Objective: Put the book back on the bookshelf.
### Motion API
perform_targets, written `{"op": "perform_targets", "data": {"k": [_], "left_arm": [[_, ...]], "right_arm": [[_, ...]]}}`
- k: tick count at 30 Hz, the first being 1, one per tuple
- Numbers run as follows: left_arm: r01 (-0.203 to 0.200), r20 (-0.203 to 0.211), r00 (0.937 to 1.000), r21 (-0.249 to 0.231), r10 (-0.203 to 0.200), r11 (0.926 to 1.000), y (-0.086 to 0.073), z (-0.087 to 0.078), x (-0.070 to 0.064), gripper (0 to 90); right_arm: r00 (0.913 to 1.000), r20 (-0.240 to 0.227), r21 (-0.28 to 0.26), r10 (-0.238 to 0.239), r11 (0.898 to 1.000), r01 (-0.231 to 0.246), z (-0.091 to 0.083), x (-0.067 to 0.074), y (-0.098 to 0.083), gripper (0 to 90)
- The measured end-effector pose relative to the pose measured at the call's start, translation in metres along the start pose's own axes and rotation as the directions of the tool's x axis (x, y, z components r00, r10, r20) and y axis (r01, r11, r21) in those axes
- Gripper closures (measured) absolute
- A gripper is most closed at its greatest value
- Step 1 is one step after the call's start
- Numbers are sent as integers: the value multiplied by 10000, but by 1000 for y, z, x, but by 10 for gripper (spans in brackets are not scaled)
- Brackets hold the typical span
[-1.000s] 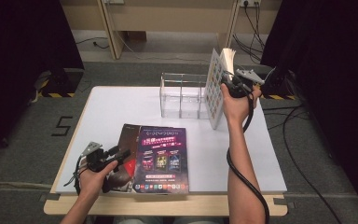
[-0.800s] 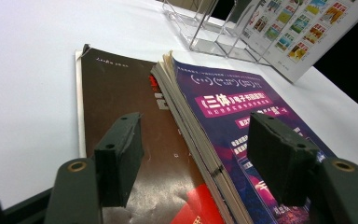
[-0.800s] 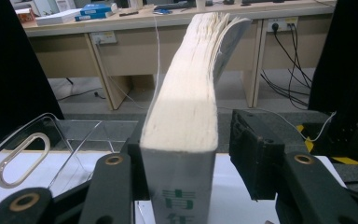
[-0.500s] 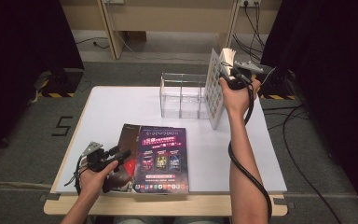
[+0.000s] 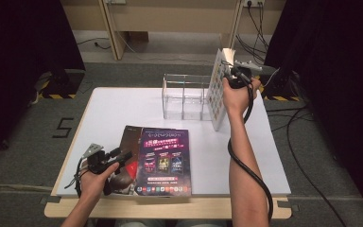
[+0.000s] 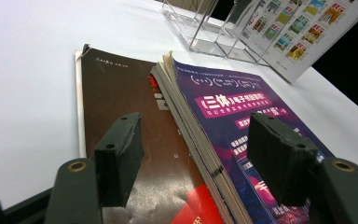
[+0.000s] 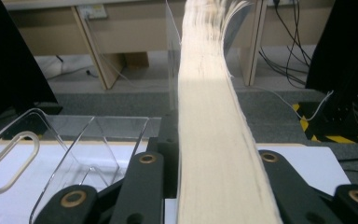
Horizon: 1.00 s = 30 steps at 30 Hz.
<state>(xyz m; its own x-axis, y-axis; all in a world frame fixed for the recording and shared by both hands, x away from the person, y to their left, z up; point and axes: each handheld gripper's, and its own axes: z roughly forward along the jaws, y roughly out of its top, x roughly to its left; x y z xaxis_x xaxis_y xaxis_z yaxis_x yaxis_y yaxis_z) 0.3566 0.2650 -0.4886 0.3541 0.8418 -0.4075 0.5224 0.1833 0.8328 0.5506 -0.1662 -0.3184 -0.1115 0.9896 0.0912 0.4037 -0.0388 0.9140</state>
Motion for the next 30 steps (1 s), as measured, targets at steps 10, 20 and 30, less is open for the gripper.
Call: {"op": "perform_targets", "data": {"k": [10,20,30], "left_arm": [[28,33,10000,23,-29,10000,0,1,1,352],[29,24,10000,38,-29,10000,-1,1,1,352],[-97,24,10000,150,97,9998,-2,2,-1,353]], "right_arm": [[9997,232,-833,14,9965,5,0,5,-2,741],[9993,331,-1202,-164,9925,203,4,6,-13,735],[9996,57,-1008,-261,9946,265,-6,1,-17,548]]}}
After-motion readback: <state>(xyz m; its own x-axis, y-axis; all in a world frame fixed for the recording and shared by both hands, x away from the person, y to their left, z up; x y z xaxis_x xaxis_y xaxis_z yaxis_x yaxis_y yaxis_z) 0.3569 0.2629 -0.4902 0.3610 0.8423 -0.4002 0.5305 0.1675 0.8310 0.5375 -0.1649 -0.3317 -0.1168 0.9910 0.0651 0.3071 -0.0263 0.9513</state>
